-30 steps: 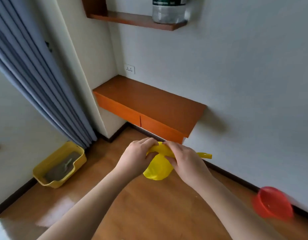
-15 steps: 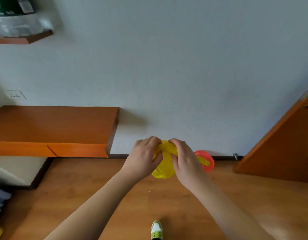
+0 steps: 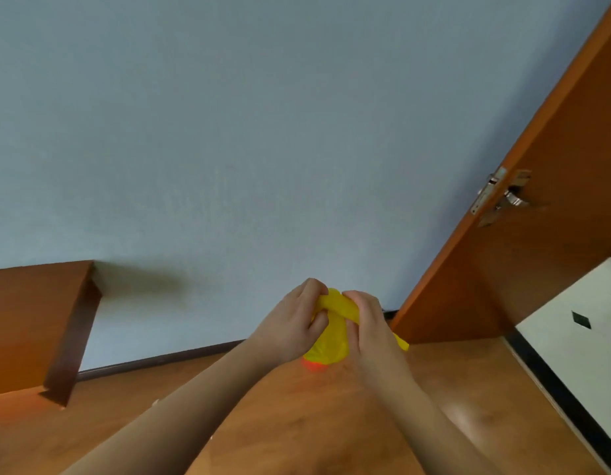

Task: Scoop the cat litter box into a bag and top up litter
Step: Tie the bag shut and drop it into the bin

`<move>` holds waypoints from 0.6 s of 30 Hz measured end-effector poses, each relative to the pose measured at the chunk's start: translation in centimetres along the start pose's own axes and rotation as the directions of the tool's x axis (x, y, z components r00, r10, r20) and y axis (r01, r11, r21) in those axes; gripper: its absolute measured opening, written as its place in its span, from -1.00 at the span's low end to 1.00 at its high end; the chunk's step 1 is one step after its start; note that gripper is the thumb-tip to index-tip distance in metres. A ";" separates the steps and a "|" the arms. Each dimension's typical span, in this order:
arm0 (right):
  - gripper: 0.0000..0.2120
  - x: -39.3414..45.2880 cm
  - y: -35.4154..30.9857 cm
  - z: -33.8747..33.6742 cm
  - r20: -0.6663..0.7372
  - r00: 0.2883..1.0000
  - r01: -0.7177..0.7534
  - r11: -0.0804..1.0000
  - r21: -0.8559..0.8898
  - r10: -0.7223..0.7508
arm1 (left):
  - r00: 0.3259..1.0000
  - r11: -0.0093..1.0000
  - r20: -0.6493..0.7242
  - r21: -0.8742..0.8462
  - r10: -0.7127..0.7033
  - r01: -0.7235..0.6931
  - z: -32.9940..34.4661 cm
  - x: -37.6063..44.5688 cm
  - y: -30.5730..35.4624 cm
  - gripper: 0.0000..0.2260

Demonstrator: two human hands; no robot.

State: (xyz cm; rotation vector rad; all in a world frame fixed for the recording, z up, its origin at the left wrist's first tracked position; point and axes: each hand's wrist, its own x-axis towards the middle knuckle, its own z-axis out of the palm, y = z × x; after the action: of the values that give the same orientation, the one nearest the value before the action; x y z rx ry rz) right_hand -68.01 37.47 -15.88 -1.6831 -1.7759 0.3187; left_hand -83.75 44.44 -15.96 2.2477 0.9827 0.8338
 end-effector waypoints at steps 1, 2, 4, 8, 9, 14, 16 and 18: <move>-0.69 0.7 0.9 -0.5 -0.011 1.000 -0.019 1.000 -0.004 0.019 | 1.000 1.000 0.002 0.002 0.021 -0.021 0.7 1.5 0.0 -0.82; -0.69 1.4 1.8 -1.0 -0.026 0.999 -0.042 0.999 -0.007 0.041 | 0.999 0.999 0.001 0.009 0.040 -0.040 1.3 2.9 0.0 -0.82; -0.69 2.7 3.8 -1.7 -0.042 0.996 -0.077 0.997 -0.011 0.076 | 0.997 0.996 -0.009 0.048 0.076 -0.076 2.6 5.3 -0.1 -0.79; -0.71 5.7 8.3 -3.2 -0.027 0.998 -0.052 0.997 -0.057 0.051 | 0.990 0.969 0.005 0.203 0.143 -0.141 5.4 10.2 -1.1 -0.72; -0.71 6.5 9.7 -3.5 -0.019 0.999 -0.044 0.997 -0.063 0.043 | 0.988 0.959 0.023 0.239 0.152 -0.153 6.1 11.3 -1.5 -0.72; -0.67 10.6 17.4 -3.0 0.080 0.996 -0.023 0.996 -0.086 0.030 | 0.988 0.915 0.105 0.378 0.110 -0.141 10.2 16.1 -4.4 -0.74; -0.64 12.4 20.6 -2.6 0.117 0.993 0.009 0.994 -0.106 0.004 | 0.991 0.896 0.109 0.428 0.078 -0.118 12.3 18.2 -5.5 -0.76; -0.62 14.4 23.8 -2.4 0.155 0.987 0.066 0.990 -0.123 -0.047 | 0.995 0.881 0.089 0.465 0.053 -0.089 14.7 20.1 -6.3 -0.78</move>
State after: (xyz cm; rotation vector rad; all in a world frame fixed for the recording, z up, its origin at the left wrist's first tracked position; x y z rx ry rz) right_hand -47.01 53.94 -23.97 -1.7329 -1.9901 0.3216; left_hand -65.17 60.39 -23.55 2.7162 1.1710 0.5773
